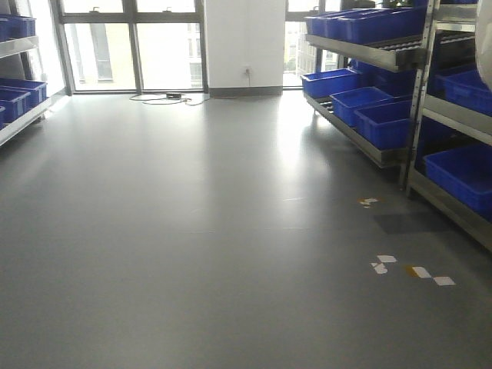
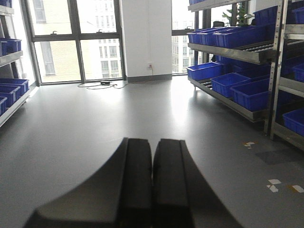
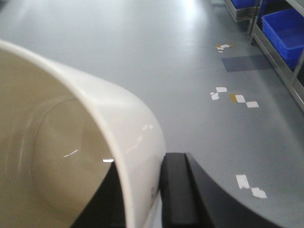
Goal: Move white bin to right shelf second layer
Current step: 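Drive toward the windows between the crate shelves holding the bin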
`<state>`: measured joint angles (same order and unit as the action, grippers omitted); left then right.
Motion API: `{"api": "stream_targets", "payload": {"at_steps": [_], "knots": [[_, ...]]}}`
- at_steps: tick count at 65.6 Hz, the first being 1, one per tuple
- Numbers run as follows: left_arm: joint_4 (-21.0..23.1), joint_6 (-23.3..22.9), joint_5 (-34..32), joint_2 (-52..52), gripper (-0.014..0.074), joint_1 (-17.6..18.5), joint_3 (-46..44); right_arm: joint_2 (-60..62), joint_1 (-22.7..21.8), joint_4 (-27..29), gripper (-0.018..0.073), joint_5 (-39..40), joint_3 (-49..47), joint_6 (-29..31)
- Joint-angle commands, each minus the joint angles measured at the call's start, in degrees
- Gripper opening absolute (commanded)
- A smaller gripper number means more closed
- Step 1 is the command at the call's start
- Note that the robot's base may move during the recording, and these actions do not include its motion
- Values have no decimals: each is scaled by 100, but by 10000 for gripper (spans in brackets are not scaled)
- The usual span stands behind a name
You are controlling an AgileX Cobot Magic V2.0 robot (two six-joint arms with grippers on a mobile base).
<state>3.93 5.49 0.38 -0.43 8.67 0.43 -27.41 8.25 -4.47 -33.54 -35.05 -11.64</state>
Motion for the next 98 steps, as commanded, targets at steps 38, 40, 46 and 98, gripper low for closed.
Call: {"api": "stream_targets", "payload": {"at_steps": [38, 40, 46, 98], "knots": [[29, -43, -499, -76, 85, 13, 190, -9, -31, -1, 24, 587, -179, 8], [29, -43, -499, -76, 85, 13, 190, -9, -31, -1, 24, 587, -179, 8], [29, -43, -499, -76, 85, 13, 190, -9, -31, -1, 24, 587, -179, 8], [29, -43, -499, -76, 85, 13, 190, -9, -31, -1, 24, 587, -179, 8]]}}
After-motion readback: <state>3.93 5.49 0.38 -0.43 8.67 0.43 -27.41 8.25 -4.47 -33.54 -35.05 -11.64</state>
